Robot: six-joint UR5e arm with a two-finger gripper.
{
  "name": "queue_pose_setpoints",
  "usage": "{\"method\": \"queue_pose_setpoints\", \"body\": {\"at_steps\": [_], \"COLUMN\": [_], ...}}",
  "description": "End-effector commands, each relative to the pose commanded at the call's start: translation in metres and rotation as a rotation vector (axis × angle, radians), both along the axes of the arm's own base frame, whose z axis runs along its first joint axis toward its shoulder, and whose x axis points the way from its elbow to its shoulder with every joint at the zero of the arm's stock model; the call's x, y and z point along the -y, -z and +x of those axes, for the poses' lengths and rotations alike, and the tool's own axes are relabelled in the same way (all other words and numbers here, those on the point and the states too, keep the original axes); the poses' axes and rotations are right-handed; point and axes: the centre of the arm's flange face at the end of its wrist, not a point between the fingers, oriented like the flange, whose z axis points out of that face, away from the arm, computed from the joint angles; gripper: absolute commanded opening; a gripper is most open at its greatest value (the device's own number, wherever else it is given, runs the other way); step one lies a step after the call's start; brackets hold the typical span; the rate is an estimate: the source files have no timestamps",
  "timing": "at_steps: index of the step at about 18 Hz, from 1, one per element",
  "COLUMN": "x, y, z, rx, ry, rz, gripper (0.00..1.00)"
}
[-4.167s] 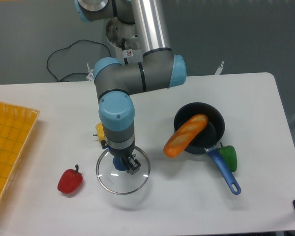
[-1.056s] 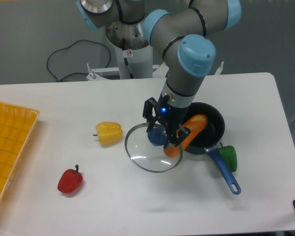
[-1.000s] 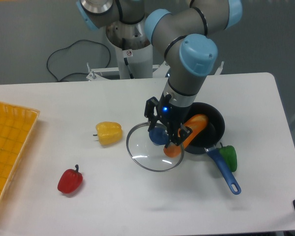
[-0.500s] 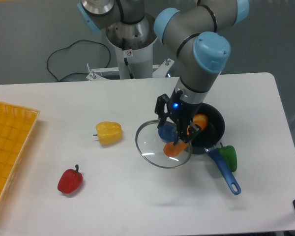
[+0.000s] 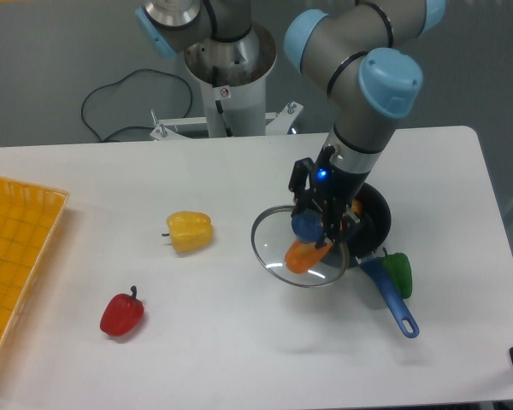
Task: Close the pot lid
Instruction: 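Lower the glass lid onto the pan rim over the bread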
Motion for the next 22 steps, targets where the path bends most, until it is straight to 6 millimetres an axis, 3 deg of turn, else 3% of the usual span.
{"method": "queue_pose_setpoints", "body": {"at_steps": [7, 15, 22], "x": [0.02, 0.027, 0.045], "y": [0.007, 0.009, 0.023], "z": [-0.004, -0.009, -0.012], "rx": [-0.012, -0.037, -0.03], "ry": [0.045, 0.093, 0.113], "rz": [0.006, 0.012, 0.014], "gripper": [0.58, 0.58, 0.59]}}
